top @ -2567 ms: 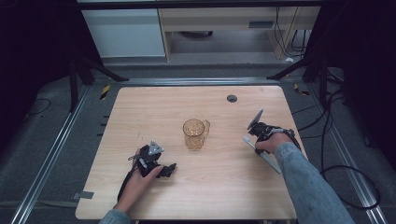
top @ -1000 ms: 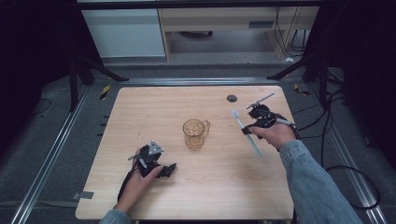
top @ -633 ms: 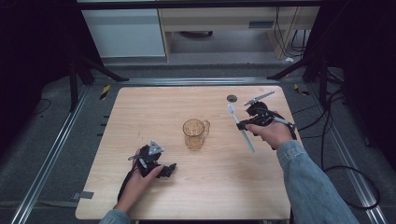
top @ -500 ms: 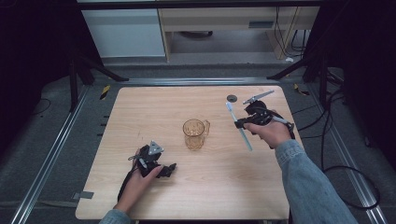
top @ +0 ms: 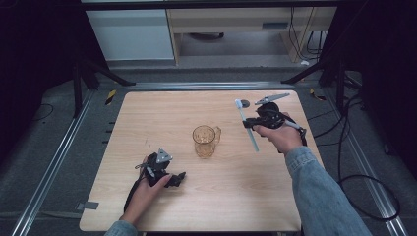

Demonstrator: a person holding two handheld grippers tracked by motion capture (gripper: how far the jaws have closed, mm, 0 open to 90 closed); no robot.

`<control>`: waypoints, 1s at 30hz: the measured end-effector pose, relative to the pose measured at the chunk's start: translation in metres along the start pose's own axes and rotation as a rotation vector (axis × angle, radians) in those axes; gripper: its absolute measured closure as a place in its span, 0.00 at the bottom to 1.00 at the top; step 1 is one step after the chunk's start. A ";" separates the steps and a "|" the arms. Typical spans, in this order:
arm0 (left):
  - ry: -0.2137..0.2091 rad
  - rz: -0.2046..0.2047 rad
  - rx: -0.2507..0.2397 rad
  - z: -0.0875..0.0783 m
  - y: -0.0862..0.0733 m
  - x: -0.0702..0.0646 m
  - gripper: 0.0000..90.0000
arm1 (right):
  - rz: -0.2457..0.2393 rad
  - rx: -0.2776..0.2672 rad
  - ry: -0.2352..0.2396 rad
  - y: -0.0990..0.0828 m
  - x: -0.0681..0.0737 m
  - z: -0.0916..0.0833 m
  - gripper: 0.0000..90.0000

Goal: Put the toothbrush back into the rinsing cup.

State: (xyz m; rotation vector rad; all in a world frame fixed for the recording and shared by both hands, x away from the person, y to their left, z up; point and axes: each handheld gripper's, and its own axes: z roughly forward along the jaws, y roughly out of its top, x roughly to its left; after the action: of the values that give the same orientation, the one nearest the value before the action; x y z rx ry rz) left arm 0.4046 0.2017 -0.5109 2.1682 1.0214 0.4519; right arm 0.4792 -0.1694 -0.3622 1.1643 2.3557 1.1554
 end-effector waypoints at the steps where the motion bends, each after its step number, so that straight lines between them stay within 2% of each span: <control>1: -0.001 0.000 0.000 0.000 0.000 0.000 0.00 | 0.003 -0.010 0.002 0.001 0.000 0.000 0.88; 8: 0.000 0.000 0.000 0.000 0.000 0.000 0.00 | 0.012 -0.089 0.001 0.006 0.008 0.001 0.88; 13: 0.000 0.000 0.000 0.000 0.000 0.000 0.00 | 0.012 -0.118 0.006 0.009 0.015 0.005 0.88; 14: 0.000 0.000 0.000 0.000 0.000 0.000 0.00 | 0.018 -0.140 0.006 0.011 0.017 0.007 0.88; 23: 0.000 0.000 0.000 0.000 0.000 0.000 0.00 | 0.024 -0.164 0.006 0.013 0.021 0.011 0.88; 30: -0.001 0.001 0.000 0.000 0.000 0.000 0.00 | 0.027 -0.206 0.000 0.014 0.024 0.005 0.88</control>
State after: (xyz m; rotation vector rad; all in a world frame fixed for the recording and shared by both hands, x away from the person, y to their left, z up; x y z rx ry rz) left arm 0.4046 0.2018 -0.5109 2.1687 1.0204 0.4516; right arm 0.4742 -0.1435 -0.3518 1.1271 2.1652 1.3696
